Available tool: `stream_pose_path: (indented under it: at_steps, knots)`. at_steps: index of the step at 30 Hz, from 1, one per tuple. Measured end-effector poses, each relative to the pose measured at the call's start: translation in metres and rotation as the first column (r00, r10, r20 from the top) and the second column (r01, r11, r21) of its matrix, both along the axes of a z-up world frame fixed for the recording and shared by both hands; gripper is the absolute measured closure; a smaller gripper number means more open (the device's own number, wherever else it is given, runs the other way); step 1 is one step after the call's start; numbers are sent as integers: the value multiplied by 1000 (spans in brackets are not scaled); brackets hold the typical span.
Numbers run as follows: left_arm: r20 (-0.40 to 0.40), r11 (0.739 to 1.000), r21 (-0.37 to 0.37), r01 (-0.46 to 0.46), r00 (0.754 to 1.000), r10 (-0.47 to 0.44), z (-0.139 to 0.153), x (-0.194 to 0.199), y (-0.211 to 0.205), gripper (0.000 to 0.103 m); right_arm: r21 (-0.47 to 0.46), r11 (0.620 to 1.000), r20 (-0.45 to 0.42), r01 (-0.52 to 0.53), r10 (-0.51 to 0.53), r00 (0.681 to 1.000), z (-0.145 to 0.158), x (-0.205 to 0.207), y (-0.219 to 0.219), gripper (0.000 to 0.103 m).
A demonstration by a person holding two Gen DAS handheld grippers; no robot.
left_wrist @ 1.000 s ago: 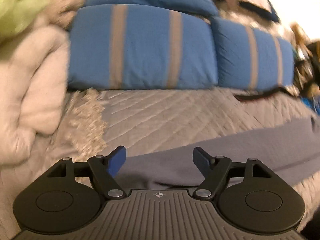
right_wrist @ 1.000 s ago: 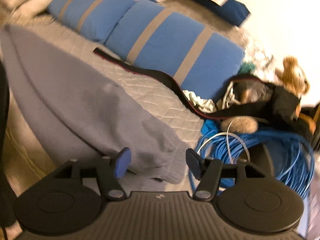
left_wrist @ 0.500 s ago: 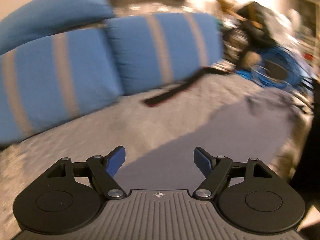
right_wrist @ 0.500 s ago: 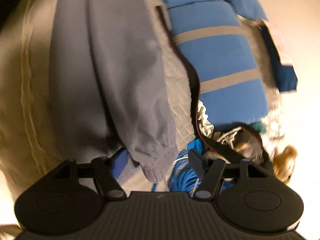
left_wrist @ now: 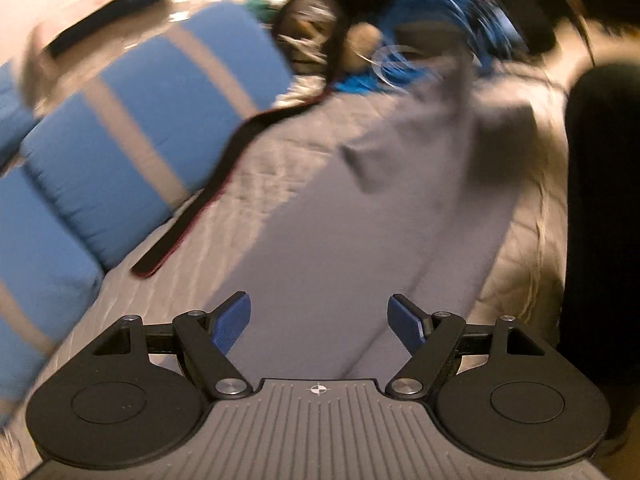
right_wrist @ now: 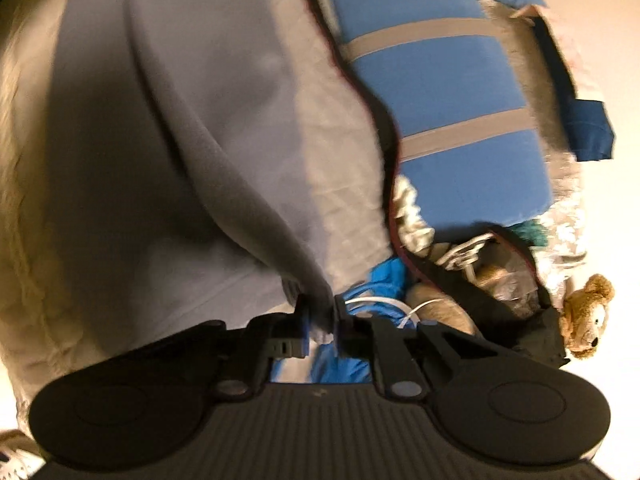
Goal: Fold clothes
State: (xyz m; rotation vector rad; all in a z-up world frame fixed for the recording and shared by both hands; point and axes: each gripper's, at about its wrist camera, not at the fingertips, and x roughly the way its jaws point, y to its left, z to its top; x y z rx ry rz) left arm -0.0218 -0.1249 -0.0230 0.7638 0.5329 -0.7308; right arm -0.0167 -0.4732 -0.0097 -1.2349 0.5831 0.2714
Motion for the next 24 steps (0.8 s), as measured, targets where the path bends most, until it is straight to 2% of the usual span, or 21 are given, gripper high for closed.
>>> stream_pose_path:
  at_steps: [4, 7, 9, 10, 11, 14, 18, 22, 24]
  knots:
    - [69, 993, 117, 14, 997, -22, -28, 1, -22, 28, 41, 999, 23, 2, -3, 1000, 29, 10, -1, 92]
    - [151, 971, 237, 17, 987, -55, -46, -1, -33, 30, 70, 998, 32, 5, -7, 999, 44, 16, -2, 93]
    - [190, 953, 303, 26, 978, -87, -54, -3, -36, 45, 84, 996, 39, 6, -9, 999, 50, 17, -3, 93]
    - [225, 940, 341, 5, 971, -87, -56, -4, -38, 80, 92, 996, 41, 8, -12, 999, 51, 17, -3, 93]
    - [258, 928, 372, -21, 963, -82, -56, -4, -37, 100, 100, 995, 45, 8, -13, 999, 52, 16, -4, 93]
    - [321, 900, 431, -61, 943, -90, -47, -10, -31, 100, 101, 995, 68, 2, -9, 998, 46, 10, -7, 93]
    - [380, 860, 508, -48, 909, -173, -33, -33, -17, 100, 97, 995, 56, -13, 7, 998, 21, -12, -5, 93]
    - [370, 819, 574, -13, 896, -245, -41, -55, -10, 100, 92, 995, 39, -29, 25, 999, -5, -36, -3, 93]
    - [348, 806, 592, 8, 900, -264, -51, -62, -12, 100, 89, 995, 27, -35, 33, 999, -17, -47, -2, 93]
